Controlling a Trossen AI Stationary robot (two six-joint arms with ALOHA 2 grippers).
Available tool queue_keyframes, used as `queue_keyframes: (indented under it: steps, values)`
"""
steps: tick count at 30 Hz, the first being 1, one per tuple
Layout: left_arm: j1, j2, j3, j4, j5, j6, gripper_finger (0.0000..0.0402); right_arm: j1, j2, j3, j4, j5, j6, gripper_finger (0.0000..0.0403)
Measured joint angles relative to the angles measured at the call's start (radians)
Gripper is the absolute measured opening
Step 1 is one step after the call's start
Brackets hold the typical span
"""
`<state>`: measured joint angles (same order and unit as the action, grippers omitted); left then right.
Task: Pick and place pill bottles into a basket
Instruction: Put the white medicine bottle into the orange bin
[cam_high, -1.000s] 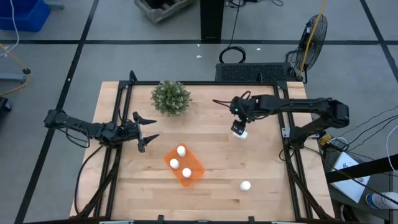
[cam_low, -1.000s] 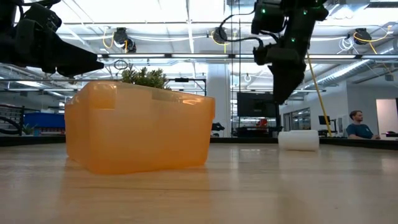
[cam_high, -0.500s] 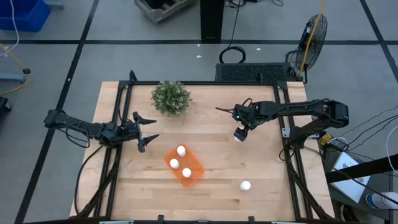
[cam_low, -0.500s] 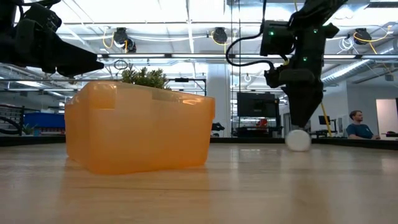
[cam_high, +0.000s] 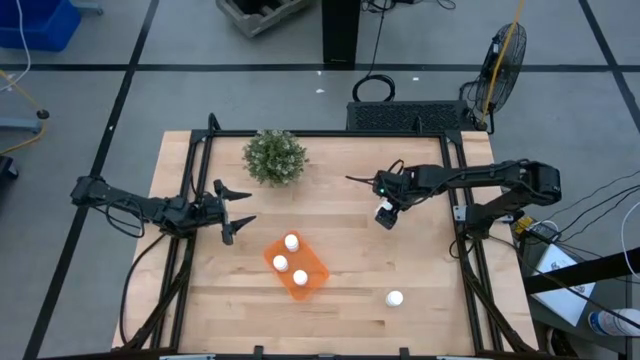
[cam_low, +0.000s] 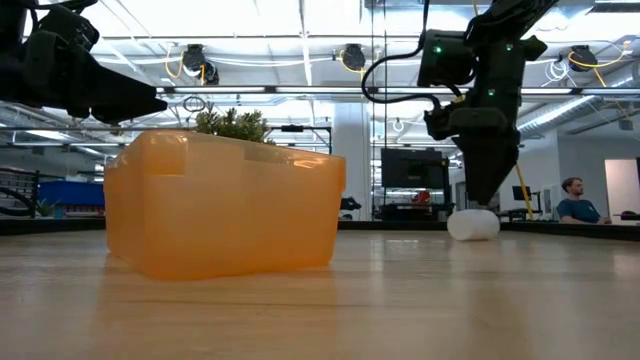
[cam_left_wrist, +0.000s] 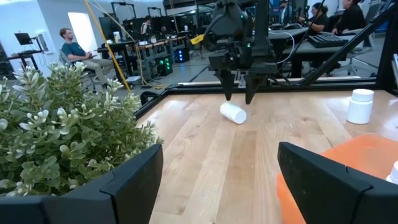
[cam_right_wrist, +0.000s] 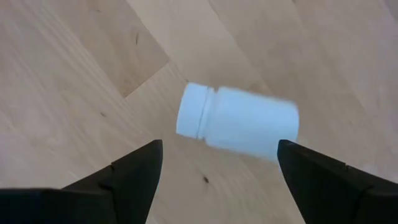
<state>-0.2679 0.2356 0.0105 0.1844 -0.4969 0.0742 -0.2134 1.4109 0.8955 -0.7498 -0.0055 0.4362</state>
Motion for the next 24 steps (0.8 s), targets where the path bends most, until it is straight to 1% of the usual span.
queue_keyframes:
  steps: [8,11,13,15,17,20,24]
  values:
    - [0.000,0.000,0.000,0.000,0.000,0.000,0.0317,-0.005,0.000,0.000,0.003,0.000,-0.034,0.0309]
    - [0.000,0.000,0.000,0.000,0.000,0.000,0.0321,-0.018,0.000,0.000,0.028,0.000,-0.075,0.0309]
    - [0.000,0.000,0.000,0.000,0.000,0.000,0.0324,-0.029,0.000,0.000,0.049,-0.008,-0.073,0.0309]
    - [0.000,0.000,0.000,0.000,0.000,0.000,0.0326,-0.035,0.000,0.000,0.077,-0.038,-0.044,0.0309]
    - [0.000,0.000,0.000,0.000,0.000,0.000,0.0325,-0.034,0.009,0.000,0.108,-0.045,0.000,0.0308]
    - [0.000,0.000,0.000,0.000,0.000,0.000,0.0319,-0.033,0.035,0.000,0.154,-0.039,0.085,0.0309]
    - [0.000,0.000,0.000,0.000,0.000,0.000,0.0313,-0.034,0.056,0.000,0.260,-0.018,0.176,0.0309]
